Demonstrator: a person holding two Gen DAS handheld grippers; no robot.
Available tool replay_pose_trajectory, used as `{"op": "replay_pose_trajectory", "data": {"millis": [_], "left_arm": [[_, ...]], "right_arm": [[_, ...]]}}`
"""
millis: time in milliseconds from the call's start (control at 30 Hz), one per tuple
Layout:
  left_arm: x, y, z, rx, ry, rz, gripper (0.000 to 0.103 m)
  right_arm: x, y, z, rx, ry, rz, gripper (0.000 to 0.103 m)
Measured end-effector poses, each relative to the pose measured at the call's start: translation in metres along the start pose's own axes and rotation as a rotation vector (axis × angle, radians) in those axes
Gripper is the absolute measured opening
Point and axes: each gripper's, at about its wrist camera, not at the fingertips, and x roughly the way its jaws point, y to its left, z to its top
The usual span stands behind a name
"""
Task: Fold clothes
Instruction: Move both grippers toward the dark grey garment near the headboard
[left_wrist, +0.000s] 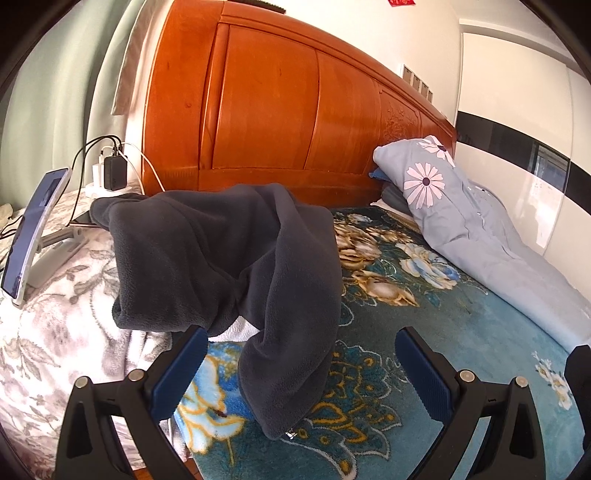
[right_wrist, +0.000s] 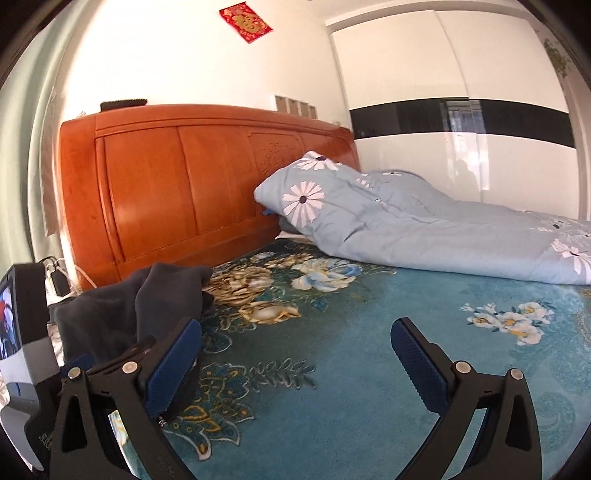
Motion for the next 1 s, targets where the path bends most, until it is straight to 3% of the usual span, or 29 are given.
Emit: {"op": "replay_pose_trajectory", "data": {"millis": [100, 233, 333, 567, 700, 867, 1000], "left_arm": [[-0.003, 0.001, 0.001, -0.006, -0.015, 0.007, 0.103], [-0.008, 0.000, -0.001, 0.003, -0.058, 0.035, 0.103], [-0.012, -0.001, 0.000, 0.013, -0.089, 0.049, 0.103], [-0.010, 0.007, 0.001, -0.031, -0.084, 0.016, 0.103], [-0.008, 0.014, -0.001, -0.055, -0.073, 0.018, 0.103], [-0.004, 0.012, -0.005, -0.043, -0.052, 0.062, 0.103], [-0.003, 0.014, -0.006, -0.040, -0.047, 0.108, 0.103]], "right_arm": [[0.003, 0.001, -0.003, 0.068, -0.045, 0.027, 0.103], [-0.026, -0.022, -0.009, 0.133, -0.255, 0.001, 0.103], [-0.035, -0.030, -0.002, 0.144, -0.341, -0.012, 0.103], [-0.013, -0.058, -0.009, 0.221, -0.230, 0.057, 0.103], [-0.001, -0.050, -0.018, 0.204, -0.156, 0.016, 0.103], [0.010, -0.040, -0.016, 0.233, -0.073, 0.062, 0.103], [0.016, -0.033, -0.015, 0.194, -0.006, 0.049, 0.103]]}}
